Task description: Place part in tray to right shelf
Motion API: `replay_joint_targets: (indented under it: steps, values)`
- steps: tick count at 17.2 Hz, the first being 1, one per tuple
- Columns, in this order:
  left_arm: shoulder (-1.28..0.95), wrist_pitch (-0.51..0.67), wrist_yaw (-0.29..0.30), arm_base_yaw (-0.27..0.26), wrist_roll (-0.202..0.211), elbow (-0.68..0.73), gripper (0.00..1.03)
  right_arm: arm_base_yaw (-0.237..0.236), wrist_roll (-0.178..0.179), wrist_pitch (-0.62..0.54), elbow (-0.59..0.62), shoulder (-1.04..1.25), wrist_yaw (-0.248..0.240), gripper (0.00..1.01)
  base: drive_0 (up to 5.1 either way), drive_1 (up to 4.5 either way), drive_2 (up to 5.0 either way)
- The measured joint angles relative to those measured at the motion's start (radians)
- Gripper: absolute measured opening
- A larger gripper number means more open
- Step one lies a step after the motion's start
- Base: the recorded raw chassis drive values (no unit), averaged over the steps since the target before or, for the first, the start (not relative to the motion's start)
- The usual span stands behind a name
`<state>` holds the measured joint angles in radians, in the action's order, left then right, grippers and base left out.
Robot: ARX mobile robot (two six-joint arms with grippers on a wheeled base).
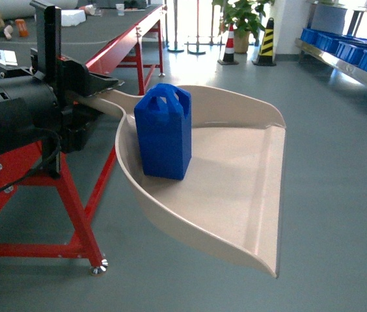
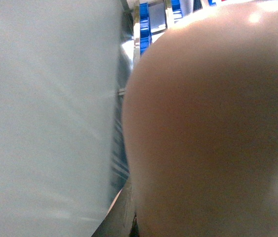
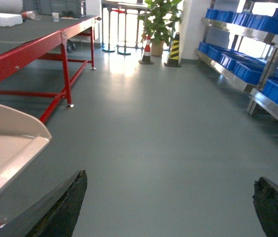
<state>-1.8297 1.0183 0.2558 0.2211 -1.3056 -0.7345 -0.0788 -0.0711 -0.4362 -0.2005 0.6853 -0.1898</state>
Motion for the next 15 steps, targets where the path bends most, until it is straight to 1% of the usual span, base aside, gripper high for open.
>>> replay_joint_targets:
  steps: [12,15]
  values:
    - [0.000,-0.003,0.000,-0.001,0.000,0.002,0.19,0.000,0.000,0.002,0.000,0.000,0.000,0.98,5.1,-2.38,-2.4]
    - [0.000,0.000,-0.008,-0.004,-0.002,0.002,0.19,0.000,0.000,0.002,0.000,0.000,-0.001,0.98,5.0,-2.43,-2.4]
